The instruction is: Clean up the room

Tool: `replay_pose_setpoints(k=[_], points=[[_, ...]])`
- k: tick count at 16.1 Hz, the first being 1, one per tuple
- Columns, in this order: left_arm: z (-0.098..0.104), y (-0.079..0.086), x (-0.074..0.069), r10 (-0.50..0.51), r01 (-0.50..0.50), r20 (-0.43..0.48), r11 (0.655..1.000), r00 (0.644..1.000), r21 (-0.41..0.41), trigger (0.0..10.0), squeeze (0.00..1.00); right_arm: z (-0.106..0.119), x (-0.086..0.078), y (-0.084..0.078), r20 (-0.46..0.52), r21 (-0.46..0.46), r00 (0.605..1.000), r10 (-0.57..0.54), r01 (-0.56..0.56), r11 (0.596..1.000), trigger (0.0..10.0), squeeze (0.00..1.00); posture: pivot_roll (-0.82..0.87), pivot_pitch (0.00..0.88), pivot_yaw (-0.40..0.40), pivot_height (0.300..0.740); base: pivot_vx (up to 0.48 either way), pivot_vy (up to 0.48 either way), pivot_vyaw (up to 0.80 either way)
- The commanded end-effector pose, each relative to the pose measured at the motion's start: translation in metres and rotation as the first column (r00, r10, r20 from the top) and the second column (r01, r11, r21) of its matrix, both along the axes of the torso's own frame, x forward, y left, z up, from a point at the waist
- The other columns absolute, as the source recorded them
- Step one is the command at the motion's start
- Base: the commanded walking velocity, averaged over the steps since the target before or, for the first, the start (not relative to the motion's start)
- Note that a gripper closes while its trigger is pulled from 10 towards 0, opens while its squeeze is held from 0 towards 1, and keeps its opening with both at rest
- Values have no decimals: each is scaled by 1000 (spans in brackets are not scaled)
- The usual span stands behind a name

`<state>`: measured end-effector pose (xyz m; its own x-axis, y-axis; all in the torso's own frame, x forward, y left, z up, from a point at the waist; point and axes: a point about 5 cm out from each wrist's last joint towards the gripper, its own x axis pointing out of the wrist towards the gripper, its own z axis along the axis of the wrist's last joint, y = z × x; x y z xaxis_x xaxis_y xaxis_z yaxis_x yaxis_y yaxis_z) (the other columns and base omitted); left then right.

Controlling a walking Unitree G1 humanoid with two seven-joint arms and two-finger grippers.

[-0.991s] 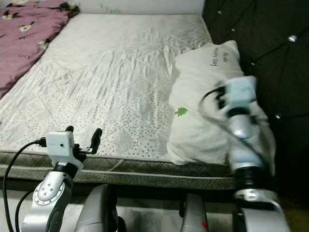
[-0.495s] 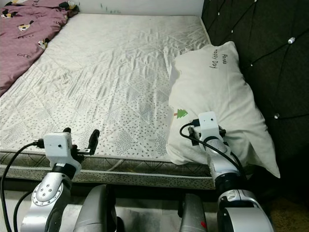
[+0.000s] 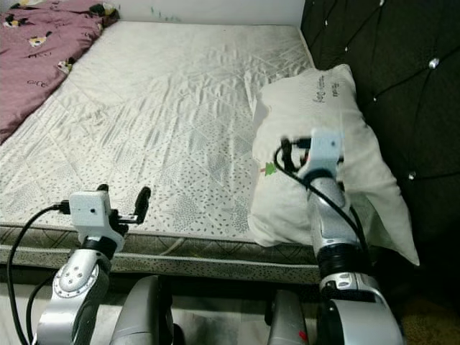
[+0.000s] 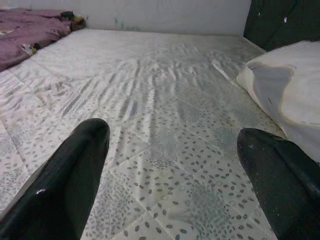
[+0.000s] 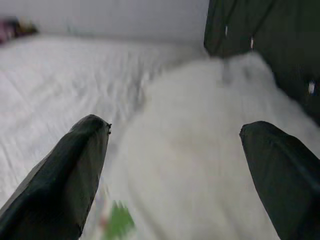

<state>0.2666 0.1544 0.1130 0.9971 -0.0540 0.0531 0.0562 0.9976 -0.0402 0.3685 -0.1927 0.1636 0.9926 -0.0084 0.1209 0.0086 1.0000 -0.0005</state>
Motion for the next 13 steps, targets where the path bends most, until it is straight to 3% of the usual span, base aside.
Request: replay_pose_setpoints(k=[1, 5, 13], points=[[1, 4, 2, 27, -27, 17, 1000, 999, 9, 10000, 0, 0, -6, 3, 35, 29, 999, 10, -11, 1000, 10000, 0, 34, 2, 18, 593, 0, 0, 0], [3, 3, 10, 24, -24, 38, 1000, 999, 8, 10000, 0, 4, -14, 17, 96, 119, 994, 49, -60, 991, 10000, 0, 22, 0, 31, 608, 0, 0, 0], [3, -7, 23, 20, -19, 71, 1000, 997, -8, 10000, 0, 21, -5, 24, 133, 135, 989, 57, -75, 988, 10000, 0, 20, 0, 26, 683, 0, 0, 0]])
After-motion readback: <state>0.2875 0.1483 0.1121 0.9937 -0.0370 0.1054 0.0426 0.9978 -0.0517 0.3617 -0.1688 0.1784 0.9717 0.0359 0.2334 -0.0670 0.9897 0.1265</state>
